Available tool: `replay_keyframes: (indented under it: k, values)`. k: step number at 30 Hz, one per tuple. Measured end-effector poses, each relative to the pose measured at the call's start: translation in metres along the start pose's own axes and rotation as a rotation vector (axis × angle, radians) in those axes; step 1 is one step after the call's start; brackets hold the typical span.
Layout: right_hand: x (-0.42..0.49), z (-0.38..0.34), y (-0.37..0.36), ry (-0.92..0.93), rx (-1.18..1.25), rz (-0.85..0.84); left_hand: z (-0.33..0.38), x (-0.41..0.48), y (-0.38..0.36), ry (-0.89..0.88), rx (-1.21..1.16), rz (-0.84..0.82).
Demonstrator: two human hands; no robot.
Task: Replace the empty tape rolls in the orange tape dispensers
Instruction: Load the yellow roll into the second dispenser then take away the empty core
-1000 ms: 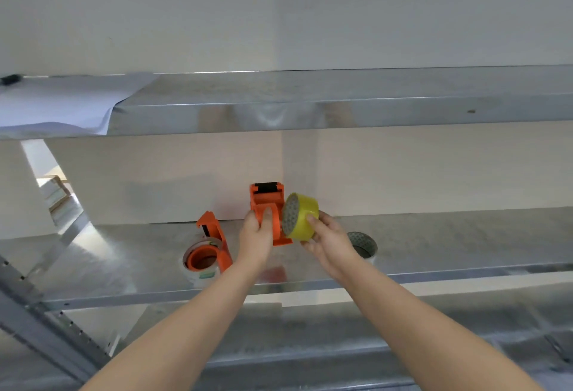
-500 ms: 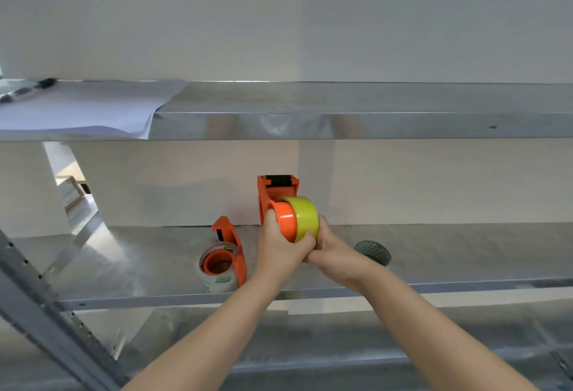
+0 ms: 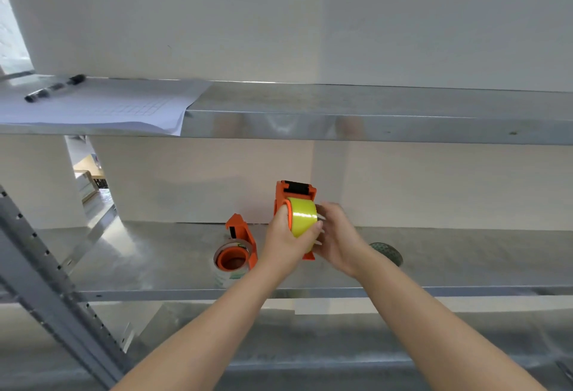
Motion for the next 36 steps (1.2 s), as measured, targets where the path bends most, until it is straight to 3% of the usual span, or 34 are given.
replay_keyframes:
  k: [4,8,13,20,23,29,33,36]
  values:
    - [0.006,-0.003,-0.011,-0.048,-0.160,-0.030,0.006,-0.006,0.005,-0.060,0.038,0.094]
    - [0.005,-0.017,-0.012,-0.042,-0.161,-0.013,0.010,-0.017,0.003,-0.147,0.106,0.021]
    - [-0.002,-0.037,-0.018,0.161,-0.248,0.027,0.014,-0.032,0.012,-0.210,0.108,0.070]
    - [-0.032,-0.068,-0.038,0.520,-0.770,0.014,0.014,-0.056,0.027,-0.132,-0.052,0.102]
    - [-0.037,-0.069,-0.048,0.576,-0.895,-0.008,0.018,-0.064,0.034,-0.133,-0.052,0.145]
    - [-0.044,-0.075,-0.054,0.481,-0.988,-0.112,0.013,-0.064,0.043,-0.035,-0.081,0.165]
    - [-0.046,-0.088,-0.067,0.718,-1.279,-0.091,0.008,-0.064,0.039,-0.031,-0.031,0.143]
    - [-0.042,-0.100,-0.072,0.837,-1.301,-0.059,0.011,-0.060,0.038,-0.042,-0.044,0.137]
Point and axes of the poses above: each hand's wrist, its own x-axis towards the middle knuckle, its own y-axis out of the back of the hand, z = x × y, the point moved 8 cm from there along x, towards the middle knuckle, and after that the axes turned 11 degrees about z, right-handed, at the moved point
